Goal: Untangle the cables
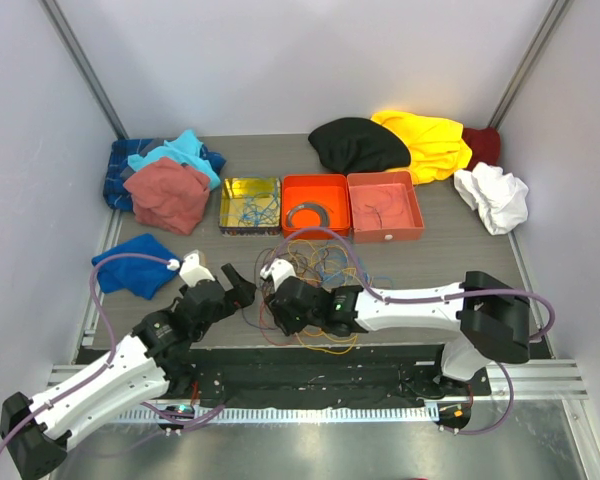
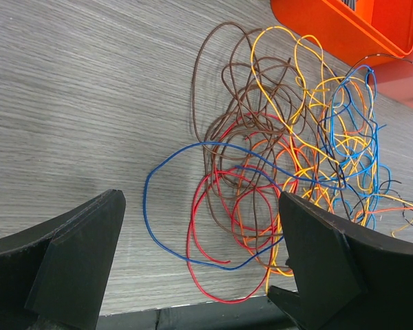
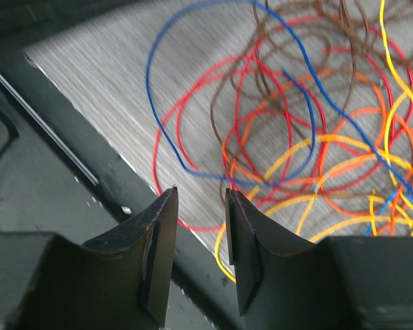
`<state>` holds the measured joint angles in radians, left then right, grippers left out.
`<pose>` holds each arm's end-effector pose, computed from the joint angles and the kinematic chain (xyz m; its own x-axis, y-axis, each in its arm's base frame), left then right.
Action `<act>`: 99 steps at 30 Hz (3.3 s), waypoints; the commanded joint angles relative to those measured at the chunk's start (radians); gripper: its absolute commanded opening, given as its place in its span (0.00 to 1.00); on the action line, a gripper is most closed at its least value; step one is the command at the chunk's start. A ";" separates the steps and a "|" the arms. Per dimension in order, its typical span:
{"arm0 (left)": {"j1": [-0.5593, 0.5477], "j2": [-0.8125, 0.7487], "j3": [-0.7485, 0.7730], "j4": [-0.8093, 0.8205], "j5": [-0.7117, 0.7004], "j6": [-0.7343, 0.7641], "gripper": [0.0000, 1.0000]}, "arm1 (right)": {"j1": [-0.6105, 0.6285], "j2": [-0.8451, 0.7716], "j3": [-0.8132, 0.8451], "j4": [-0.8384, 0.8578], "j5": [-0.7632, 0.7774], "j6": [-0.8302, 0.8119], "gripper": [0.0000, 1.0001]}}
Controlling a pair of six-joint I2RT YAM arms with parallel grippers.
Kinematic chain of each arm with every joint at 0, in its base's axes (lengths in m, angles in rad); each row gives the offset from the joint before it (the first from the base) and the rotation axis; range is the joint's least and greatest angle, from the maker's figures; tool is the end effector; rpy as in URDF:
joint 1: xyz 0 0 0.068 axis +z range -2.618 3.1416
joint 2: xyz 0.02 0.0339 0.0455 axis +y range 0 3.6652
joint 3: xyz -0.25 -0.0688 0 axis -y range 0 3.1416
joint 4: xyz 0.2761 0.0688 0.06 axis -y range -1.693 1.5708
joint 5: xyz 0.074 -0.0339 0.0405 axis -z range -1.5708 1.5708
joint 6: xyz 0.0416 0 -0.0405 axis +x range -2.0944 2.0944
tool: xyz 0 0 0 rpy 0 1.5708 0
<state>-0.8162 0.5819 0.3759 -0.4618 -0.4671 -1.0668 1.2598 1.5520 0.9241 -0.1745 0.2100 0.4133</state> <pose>0.1376 -0.1190 0.1843 -0.5624 -0.5433 -0.6234 -0.1743 0.8148 -0.5529 0.1165 0.3341 0.1674 -0.5577 -0.4513 -0.6967 -0.7237 0.6753 0.1419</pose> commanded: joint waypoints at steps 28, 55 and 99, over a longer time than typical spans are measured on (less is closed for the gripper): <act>-0.001 -0.013 0.003 -0.034 -0.033 -0.041 1.00 | -0.005 0.189 0.082 0.055 0.111 -0.002 0.17; -0.001 -0.094 0.046 0.044 -0.032 0.083 1.00 | -0.003 -0.234 0.950 -0.470 0.336 -0.312 0.01; -0.100 0.368 0.024 0.901 0.248 0.467 0.00 | -0.003 -0.326 1.070 -0.503 0.341 -0.318 0.01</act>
<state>-0.9154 1.0176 0.3199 0.4938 -0.0799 -0.6415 1.2556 1.2831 2.0289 -0.7120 0.5262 0.0856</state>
